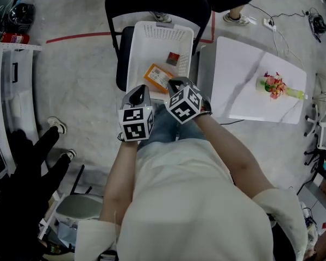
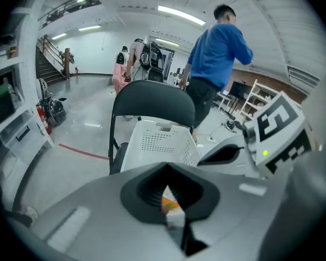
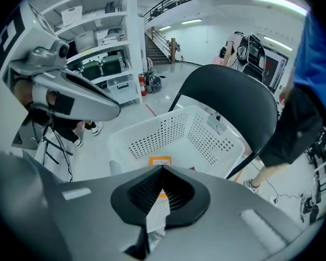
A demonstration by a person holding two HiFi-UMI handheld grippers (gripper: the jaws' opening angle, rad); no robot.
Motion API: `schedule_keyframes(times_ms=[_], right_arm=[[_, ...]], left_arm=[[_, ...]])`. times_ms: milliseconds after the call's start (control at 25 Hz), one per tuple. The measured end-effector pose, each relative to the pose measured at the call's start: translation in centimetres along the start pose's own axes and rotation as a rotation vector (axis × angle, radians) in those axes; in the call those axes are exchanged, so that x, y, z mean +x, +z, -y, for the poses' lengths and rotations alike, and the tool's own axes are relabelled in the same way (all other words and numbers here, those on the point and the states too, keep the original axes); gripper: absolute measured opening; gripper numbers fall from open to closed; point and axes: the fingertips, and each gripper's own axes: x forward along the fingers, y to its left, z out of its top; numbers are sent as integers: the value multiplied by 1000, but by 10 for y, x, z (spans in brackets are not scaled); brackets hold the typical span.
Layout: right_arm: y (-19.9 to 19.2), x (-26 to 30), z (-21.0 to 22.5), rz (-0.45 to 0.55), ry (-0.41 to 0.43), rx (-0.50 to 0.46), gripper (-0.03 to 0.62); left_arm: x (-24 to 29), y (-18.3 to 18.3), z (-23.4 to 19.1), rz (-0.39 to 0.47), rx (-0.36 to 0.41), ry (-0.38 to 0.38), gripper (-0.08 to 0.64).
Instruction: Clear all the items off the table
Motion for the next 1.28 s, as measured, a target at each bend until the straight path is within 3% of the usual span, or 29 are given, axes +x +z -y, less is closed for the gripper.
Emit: schedule_keyframes(times_ms=[240,640,1280], right_arm=[[4,-8,1,28,-18,43,-2],[1,-31,14,68,-62,141,-2],[-31,-79,59,123,-215,362,-2]], left_arm=[[-1,5,6,12,-8,-37,9],[4,16,23,6,65,-80,9],[22,46,102,-2,249,-296,9]])
